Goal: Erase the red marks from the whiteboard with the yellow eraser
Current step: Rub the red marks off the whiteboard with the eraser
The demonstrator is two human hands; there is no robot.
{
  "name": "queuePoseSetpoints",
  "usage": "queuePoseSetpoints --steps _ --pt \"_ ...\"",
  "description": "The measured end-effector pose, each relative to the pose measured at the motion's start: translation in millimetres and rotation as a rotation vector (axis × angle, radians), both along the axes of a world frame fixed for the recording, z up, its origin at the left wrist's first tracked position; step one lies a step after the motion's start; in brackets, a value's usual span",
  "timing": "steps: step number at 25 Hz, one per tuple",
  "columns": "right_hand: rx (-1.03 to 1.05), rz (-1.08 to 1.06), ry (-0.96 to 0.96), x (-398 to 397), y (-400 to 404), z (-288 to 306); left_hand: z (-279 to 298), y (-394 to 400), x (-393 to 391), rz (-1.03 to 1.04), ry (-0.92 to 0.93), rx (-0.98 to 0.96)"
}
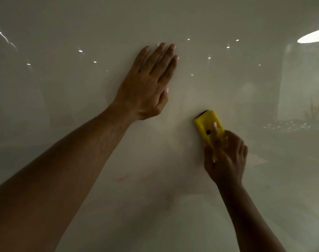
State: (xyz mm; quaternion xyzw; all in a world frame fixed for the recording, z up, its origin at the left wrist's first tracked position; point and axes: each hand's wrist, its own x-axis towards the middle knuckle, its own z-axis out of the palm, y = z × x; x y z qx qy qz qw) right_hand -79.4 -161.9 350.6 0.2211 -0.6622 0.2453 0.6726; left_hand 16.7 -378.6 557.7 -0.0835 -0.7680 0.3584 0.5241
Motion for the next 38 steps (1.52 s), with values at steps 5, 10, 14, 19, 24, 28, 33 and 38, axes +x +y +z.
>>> queuePoseSetpoints --steps 5,10,14,19,24,28,33,38 --pt "0.308 0.231 0.144 24 -51 -18 -6 11 -7 -0.007 0.028 0.069" --pt "0.019 0.025 0.039 1 -3 -2 -9 7 -11 -0.046 0.045 0.022" --pt "-0.219 -0.046 -0.131 9 -21 -6 -8 8 -11 -0.045 0.04 0.013" --pt "0.342 0.053 0.176 13 -23 -36 -10 6 -12 -0.067 0.041 0.014" --pt "-0.288 0.024 -0.226 -12 15 -34 -11 5 -14 -0.105 0.063 0.0" --pt "0.379 0.147 0.118 -8 9 -77 -11 4 -14 -0.131 0.073 0.001" --pt "-0.257 -0.033 -0.163 -38 66 -28 -12 5 -14 -0.133 0.081 0.007" --pt "-0.051 0.242 -0.104 -9 -13 -6 -13 3 -17 -0.157 0.107 0.001"
